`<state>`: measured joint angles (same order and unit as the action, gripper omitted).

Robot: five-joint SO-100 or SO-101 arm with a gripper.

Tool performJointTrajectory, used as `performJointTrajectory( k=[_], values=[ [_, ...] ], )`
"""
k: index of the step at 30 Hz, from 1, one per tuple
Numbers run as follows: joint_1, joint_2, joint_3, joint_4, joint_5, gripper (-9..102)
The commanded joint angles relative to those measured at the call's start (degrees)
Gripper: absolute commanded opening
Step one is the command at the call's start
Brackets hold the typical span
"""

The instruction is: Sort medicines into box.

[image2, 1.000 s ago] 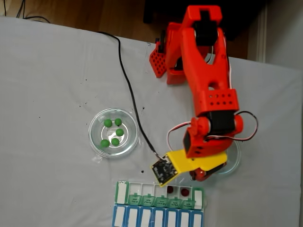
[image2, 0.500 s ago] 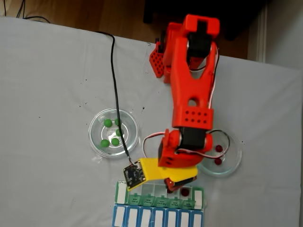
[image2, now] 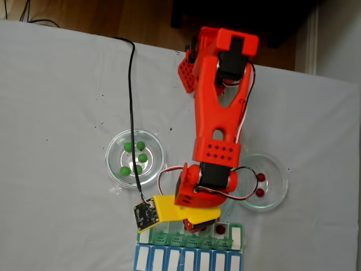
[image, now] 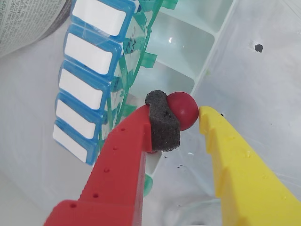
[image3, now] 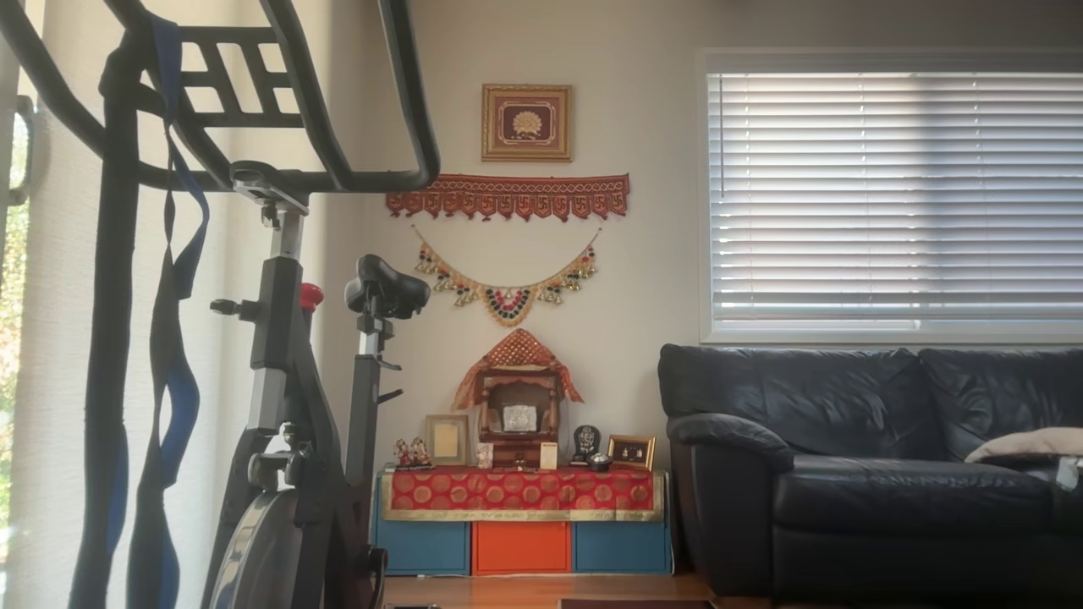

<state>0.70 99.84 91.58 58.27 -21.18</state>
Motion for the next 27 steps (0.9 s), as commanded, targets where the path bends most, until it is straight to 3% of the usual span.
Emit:
performJointTrajectory(
  k=[1, 27],
  values=[
    [-0.7, 0.97, -5.71, -0.79, 0.35, 1],
    [-3.43, -7.56, -12.48, -2.64, 2.99, 2]
  ],
)
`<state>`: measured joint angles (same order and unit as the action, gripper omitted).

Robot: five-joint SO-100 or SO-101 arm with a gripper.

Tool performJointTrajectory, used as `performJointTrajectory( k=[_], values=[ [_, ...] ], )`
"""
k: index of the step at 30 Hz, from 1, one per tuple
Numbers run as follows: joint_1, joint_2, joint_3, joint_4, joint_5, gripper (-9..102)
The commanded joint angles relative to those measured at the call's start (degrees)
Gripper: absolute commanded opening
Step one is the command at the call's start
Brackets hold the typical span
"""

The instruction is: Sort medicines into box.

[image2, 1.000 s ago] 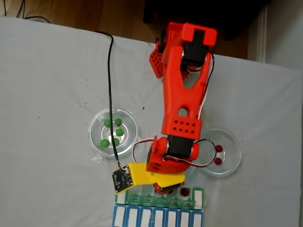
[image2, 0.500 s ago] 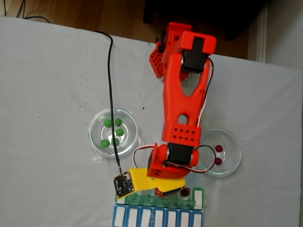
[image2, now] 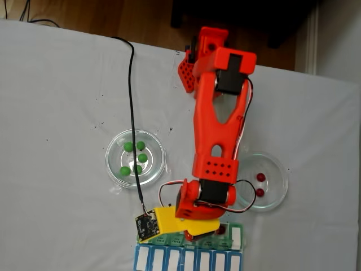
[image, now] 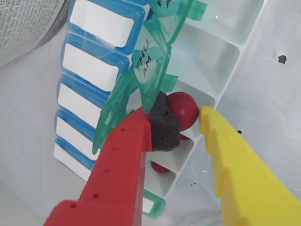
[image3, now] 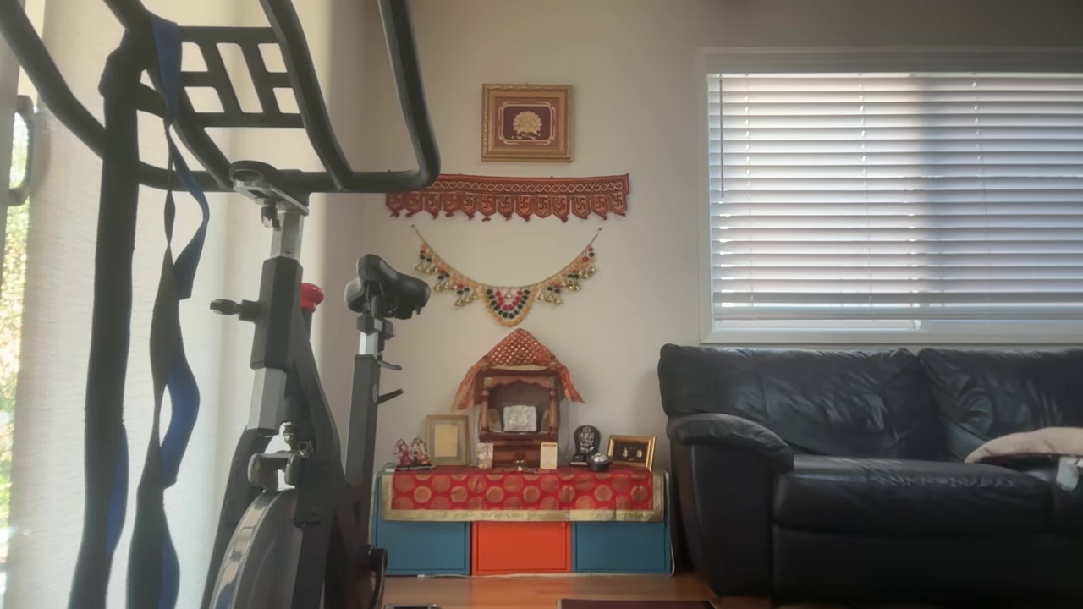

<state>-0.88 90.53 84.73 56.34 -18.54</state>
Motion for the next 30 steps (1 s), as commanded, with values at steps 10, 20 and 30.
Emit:
performJointTrajectory(
  k=[10, 20, 30],
  values=[
    [-3.08, 2.46, -4.13, -0.97, 0.97, 14],
    [-2.81, 2.9, -4.75, 0.09, 1.32, 17],
    [-2.81, 10.02, -3.52, 7.21, -0.7, 1]
  ],
)
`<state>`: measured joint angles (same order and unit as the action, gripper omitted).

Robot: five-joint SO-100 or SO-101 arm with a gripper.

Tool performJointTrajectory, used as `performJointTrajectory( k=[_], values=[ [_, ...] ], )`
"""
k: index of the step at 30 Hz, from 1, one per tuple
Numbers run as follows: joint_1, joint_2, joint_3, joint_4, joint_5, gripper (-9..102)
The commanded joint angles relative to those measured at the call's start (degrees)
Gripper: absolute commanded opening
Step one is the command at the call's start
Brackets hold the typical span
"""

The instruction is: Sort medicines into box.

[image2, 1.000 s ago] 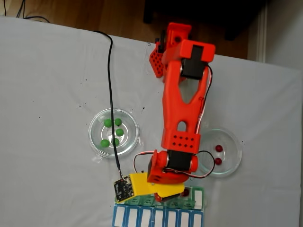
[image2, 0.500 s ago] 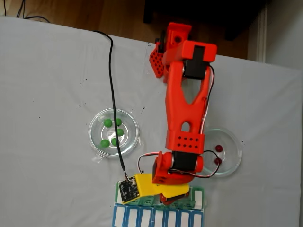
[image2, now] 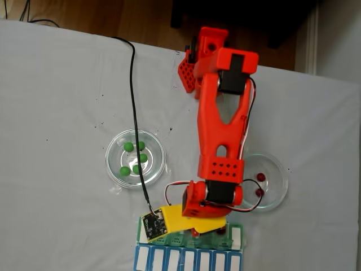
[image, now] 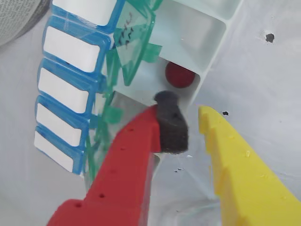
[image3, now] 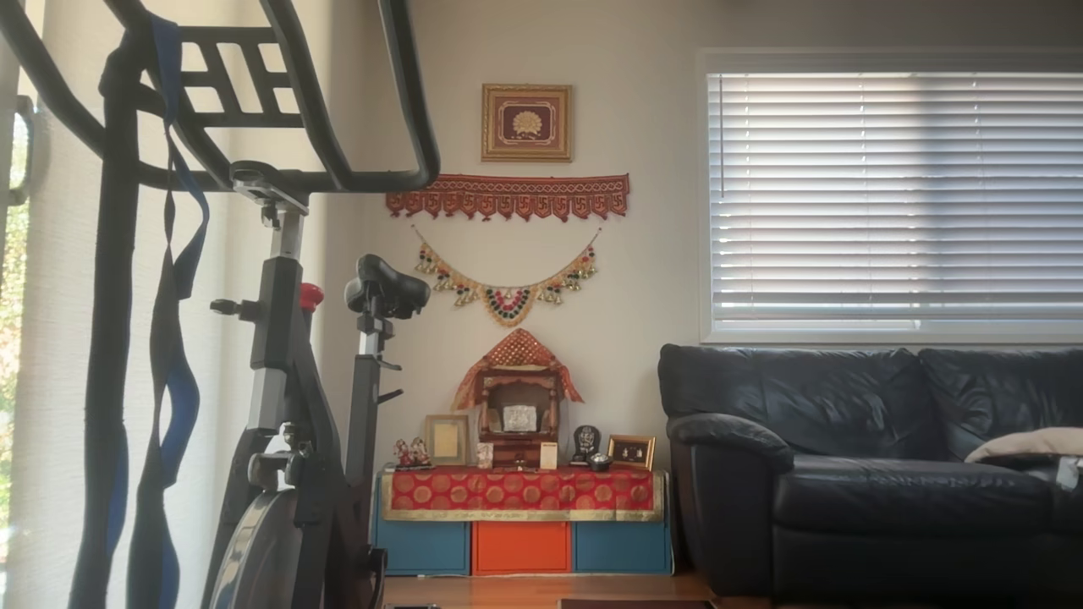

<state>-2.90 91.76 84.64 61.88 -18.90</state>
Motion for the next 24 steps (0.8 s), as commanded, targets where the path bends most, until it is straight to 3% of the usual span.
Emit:
performJointTrajectory(
  k=[1, 6, 11, 24],
  values=[
    [-1.05, 10.37, -2.64, 2.46, -0.35, 1],
    [-4.83, 21.01, 4.75, 3.69, 2.29, 1],
    [-10.28, 26.28, 4.92, 10.37, 4.92, 1],
    [-25.4, 32.17, 19.69, 8.7, 6.77, 2]
  ],
)
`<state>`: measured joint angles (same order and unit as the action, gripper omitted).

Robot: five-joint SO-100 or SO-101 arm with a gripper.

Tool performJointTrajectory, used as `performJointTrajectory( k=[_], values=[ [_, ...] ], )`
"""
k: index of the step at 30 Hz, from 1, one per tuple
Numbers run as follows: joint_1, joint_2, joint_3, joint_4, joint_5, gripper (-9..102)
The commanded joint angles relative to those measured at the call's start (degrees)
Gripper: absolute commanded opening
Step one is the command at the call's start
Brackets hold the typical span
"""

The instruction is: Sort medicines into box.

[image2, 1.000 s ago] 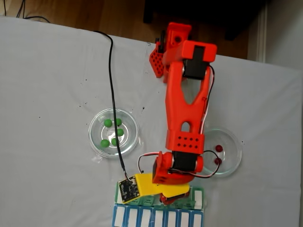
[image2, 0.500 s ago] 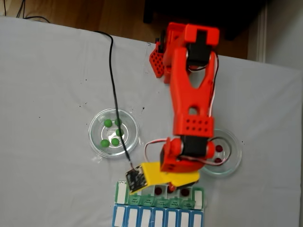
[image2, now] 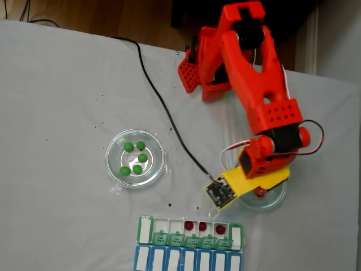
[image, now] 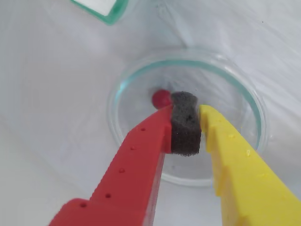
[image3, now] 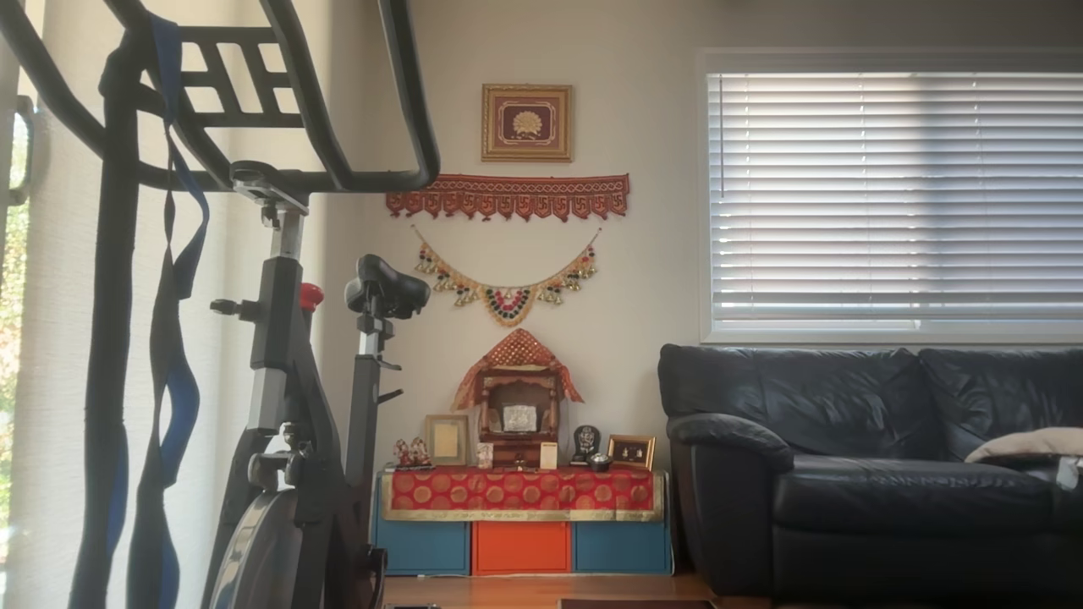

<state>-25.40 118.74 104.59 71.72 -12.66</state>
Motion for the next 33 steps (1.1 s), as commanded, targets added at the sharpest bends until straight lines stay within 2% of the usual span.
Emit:
performJointTrajectory(
  k=[1, 6, 12, 19, 33],
  values=[
    [-3.78, 5.1, 0.18, -1.58, 0.62, 2],
    [-6.68, 2.81, 2.55, -4.83, 0.09, 2],
    [-8.09, -2.37, 5.45, -11.25, -1.14, 7],
    [-8.35, -3.69, 7.03, -14.68, -1.23, 15],
    [-9.05, -8.44, 7.29, -18.54, -0.62, 21]
  ],
)
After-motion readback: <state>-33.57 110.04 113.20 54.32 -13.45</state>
